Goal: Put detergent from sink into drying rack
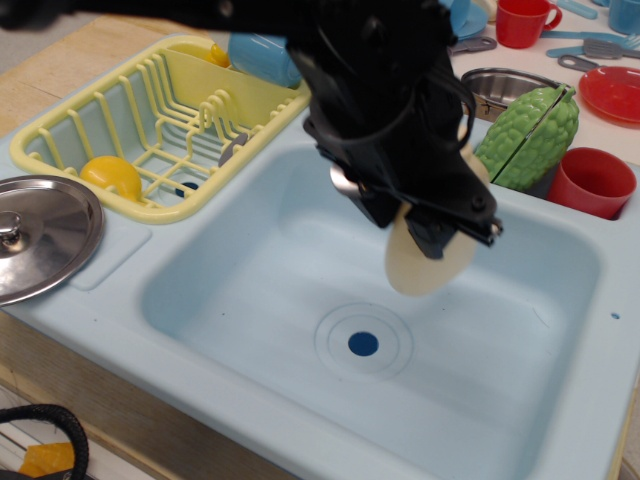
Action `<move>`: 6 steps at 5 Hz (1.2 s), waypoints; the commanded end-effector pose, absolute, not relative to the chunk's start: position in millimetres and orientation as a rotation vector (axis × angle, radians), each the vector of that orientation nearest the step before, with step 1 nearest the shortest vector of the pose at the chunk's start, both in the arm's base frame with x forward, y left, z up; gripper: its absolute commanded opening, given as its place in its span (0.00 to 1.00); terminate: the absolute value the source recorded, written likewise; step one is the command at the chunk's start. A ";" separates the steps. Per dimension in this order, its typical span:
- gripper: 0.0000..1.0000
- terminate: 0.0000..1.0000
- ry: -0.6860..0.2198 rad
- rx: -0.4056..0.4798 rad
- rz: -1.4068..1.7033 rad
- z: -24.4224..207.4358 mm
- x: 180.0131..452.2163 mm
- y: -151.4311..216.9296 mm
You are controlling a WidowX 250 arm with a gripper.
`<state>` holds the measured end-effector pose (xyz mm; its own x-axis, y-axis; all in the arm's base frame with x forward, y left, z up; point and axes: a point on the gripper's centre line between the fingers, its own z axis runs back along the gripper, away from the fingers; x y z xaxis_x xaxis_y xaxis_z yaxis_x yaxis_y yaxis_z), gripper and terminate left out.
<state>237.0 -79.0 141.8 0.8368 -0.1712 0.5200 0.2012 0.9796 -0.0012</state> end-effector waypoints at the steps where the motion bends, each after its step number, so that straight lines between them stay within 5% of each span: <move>1: 0.00 0.00 -0.594 0.095 -0.035 169.4 238.0 -49.5; 3: 0.00 0.00 -0.597 0.270 0.126 199.0 241.6 16.3; 4: 0.00 0.00 -0.574 0.299 0.179 208.5 241.6 43.7; 6: 0.00 0.00 -0.529 0.266 0.241 190.7 224.4 79.7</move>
